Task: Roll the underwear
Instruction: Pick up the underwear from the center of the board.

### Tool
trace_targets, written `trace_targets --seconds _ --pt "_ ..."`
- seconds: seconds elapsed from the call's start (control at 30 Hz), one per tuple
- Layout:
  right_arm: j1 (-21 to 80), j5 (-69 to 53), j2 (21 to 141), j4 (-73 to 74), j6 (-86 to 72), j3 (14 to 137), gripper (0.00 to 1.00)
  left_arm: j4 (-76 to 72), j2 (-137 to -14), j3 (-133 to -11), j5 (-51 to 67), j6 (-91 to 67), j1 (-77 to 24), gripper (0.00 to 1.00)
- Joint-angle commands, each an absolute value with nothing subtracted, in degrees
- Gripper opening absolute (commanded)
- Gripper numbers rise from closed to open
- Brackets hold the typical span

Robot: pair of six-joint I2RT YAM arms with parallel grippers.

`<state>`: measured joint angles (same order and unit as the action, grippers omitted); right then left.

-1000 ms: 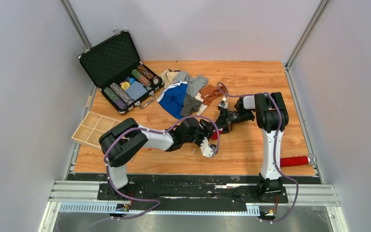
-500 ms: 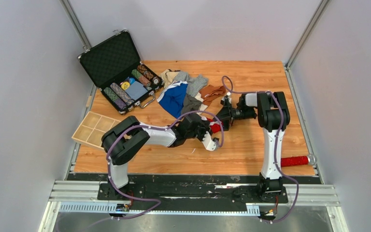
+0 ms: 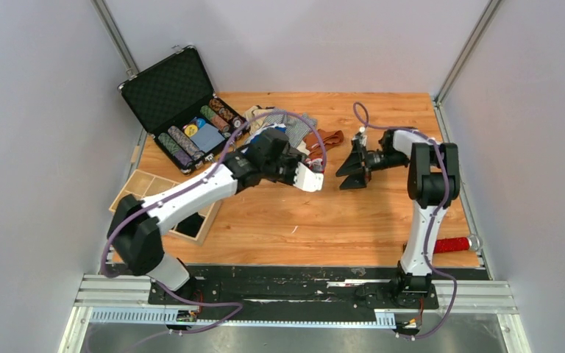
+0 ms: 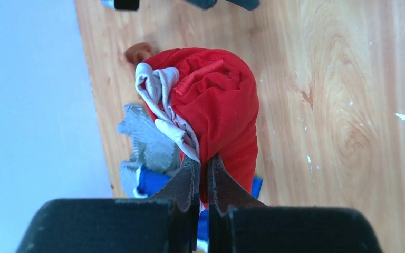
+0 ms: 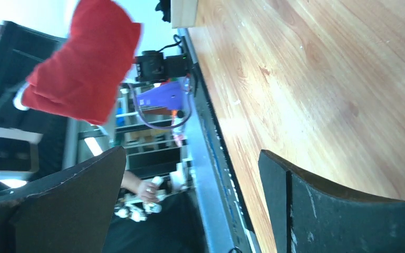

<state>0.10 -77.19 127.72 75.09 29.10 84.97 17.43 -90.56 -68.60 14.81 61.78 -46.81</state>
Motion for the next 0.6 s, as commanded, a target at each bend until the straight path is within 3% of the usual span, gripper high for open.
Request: trace_targets --seconds 0.0,0.2,0.3,0.43,0.57 --pt "-1.75 -69.65 115.44 69.45 24.04 87.61 1.0 43.33 -84.68 -77.84 17.69 52.99 -45.25 0.0" --pt "-2.7 -60.32 102.02 70.12 25.7 78.48 1.0 66.33 -86.0 -85.27 9.35 37.39 -35.64 0.0" --pt "-4.55 -57.51 90.85 70.03 27.5 71.15 1.0 74.59 -85.17 -85.36 8.64 31.96 -25.41 0.0" --pt "-4.92 -54.82 81.39 70.56 27.84 66.92 1.0 77.34 -80.04 -81.8 7.56 32.5 -12.83 0.0" --pt "-6.42 -55.48 80.52 70.31 27.17 66.22 1.0 78.02 -79.85 -79.27 2.0 35.52 -4.94 0.0"
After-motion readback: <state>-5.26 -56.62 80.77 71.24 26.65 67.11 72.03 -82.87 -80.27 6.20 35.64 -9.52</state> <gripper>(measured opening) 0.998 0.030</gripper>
